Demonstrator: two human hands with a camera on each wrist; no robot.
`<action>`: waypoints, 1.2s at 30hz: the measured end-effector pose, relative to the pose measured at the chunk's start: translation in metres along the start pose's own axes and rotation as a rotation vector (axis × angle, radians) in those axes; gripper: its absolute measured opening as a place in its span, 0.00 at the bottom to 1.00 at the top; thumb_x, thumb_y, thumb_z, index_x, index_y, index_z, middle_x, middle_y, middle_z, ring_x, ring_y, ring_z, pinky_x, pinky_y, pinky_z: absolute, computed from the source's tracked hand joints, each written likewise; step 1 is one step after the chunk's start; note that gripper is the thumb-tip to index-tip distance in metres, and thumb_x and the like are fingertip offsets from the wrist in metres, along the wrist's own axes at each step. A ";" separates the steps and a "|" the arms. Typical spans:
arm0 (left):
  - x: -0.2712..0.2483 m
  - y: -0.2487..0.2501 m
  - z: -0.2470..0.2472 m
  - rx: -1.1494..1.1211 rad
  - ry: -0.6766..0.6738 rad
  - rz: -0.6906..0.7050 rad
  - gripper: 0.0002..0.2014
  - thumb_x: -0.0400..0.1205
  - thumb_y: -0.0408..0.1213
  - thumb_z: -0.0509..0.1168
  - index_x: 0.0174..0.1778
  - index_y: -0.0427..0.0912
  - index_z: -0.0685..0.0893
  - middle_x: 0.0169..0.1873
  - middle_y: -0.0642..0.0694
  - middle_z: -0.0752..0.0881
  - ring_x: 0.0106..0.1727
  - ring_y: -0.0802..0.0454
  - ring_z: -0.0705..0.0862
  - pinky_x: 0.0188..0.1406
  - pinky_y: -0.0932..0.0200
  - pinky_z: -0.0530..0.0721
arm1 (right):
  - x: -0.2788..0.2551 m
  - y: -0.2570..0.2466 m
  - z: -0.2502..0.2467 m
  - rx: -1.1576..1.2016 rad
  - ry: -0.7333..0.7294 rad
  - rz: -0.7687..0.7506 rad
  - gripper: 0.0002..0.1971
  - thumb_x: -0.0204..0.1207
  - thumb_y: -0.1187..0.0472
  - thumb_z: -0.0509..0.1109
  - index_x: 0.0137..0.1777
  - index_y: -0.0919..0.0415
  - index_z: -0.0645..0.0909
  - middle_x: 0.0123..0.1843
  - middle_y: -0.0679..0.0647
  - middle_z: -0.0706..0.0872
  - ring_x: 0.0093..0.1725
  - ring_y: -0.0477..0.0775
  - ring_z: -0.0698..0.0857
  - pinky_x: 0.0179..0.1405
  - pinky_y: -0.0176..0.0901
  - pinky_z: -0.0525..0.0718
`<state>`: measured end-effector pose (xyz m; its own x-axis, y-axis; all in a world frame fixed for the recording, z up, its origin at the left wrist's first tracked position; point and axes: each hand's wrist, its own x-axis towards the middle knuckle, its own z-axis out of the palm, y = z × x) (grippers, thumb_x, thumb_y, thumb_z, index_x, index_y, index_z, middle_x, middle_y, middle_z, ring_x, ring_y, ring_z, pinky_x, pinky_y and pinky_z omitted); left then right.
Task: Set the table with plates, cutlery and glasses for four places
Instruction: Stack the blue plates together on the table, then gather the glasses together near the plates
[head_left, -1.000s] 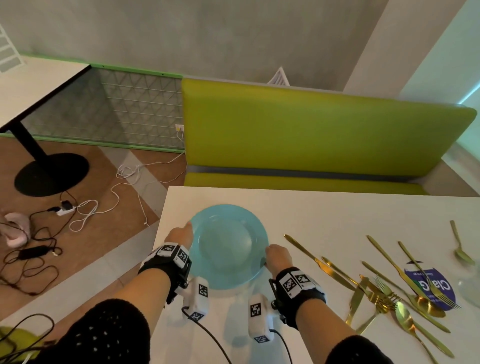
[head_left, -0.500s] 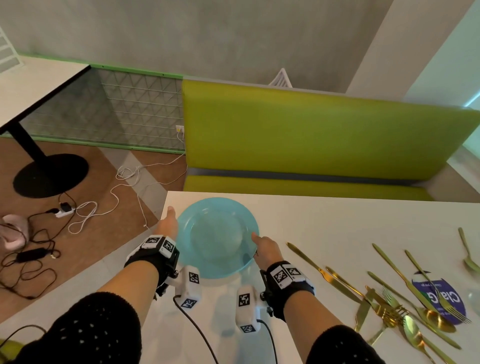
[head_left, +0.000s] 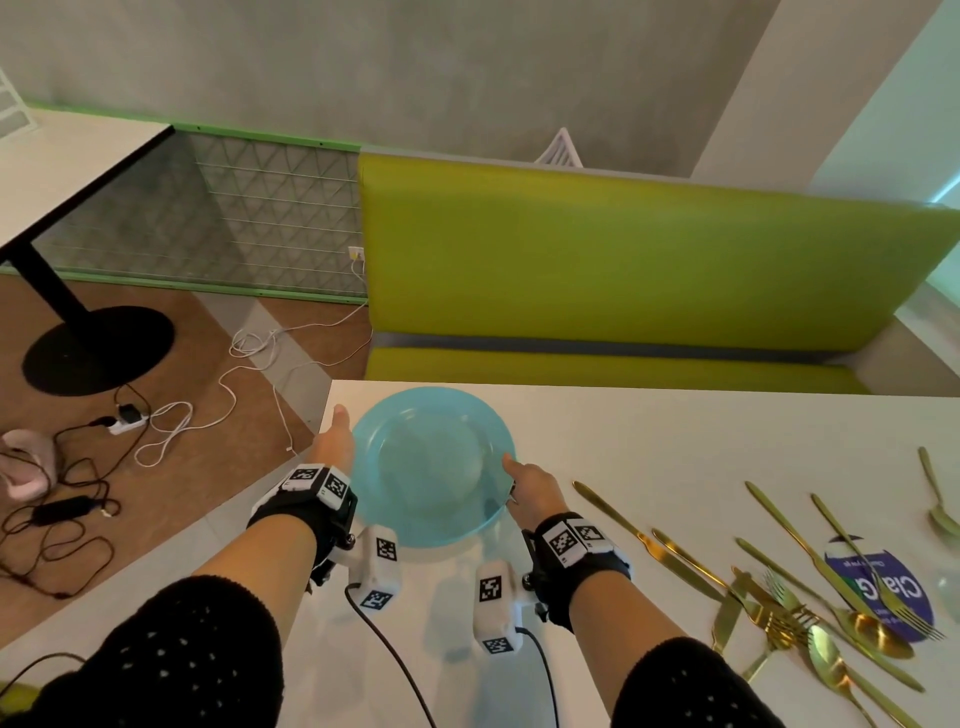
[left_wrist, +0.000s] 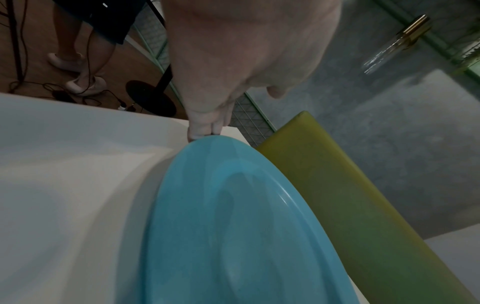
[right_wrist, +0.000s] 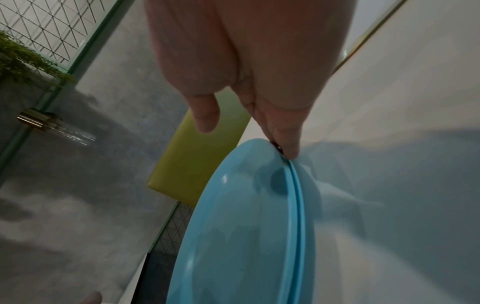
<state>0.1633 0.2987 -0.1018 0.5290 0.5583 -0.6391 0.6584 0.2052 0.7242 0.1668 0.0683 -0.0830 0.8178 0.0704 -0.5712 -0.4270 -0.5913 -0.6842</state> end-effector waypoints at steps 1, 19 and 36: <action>-0.005 0.002 0.000 0.018 0.002 0.004 0.38 0.83 0.63 0.46 0.76 0.33 0.69 0.73 0.33 0.75 0.72 0.34 0.75 0.75 0.43 0.70 | -0.002 -0.002 -0.001 0.043 0.001 0.015 0.26 0.86 0.50 0.52 0.75 0.68 0.69 0.37 0.42 0.70 0.37 0.41 0.72 0.63 0.38 0.74; -0.168 0.015 0.167 0.523 -0.227 0.623 0.19 0.82 0.32 0.59 0.70 0.34 0.76 0.70 0.32 0.77 0.72 0.34 0.73 0.70 0.49 0.70 | -0.109 0.117 -0.166 0.623 0.345 0.268 0.09 0.82 0.62 0.62 0.40 0.61 0.77 0.38 0.55 0.83 0.34 0.51 0.81 0.39 0.46 0.82; -0.360 -0.061 0.432 0.793 -0.846 0.694 0.34 0.75 0.46 0.72 0.74 0.40 0.66 0.71 0.41 0.77 0.70 0.44 0.77 0.67 0.55 0.78 | -0.168 0.315 -0.401 0.775 0.726 0.326 0.04 0.82 0.63 0.62 0.50 0.62 0.78 0.37 0.56 0.82 0.32 0.53 0.79 0.30 0.43 0.78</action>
<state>0.1641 -0.2617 -0.0276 0.8520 -0.3646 -0.3757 0.1001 -0.5911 0.8004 0.0498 -0.4520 -0.0205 0.5463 -0.6341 -0.5472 -0.5809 0.1838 -0.7929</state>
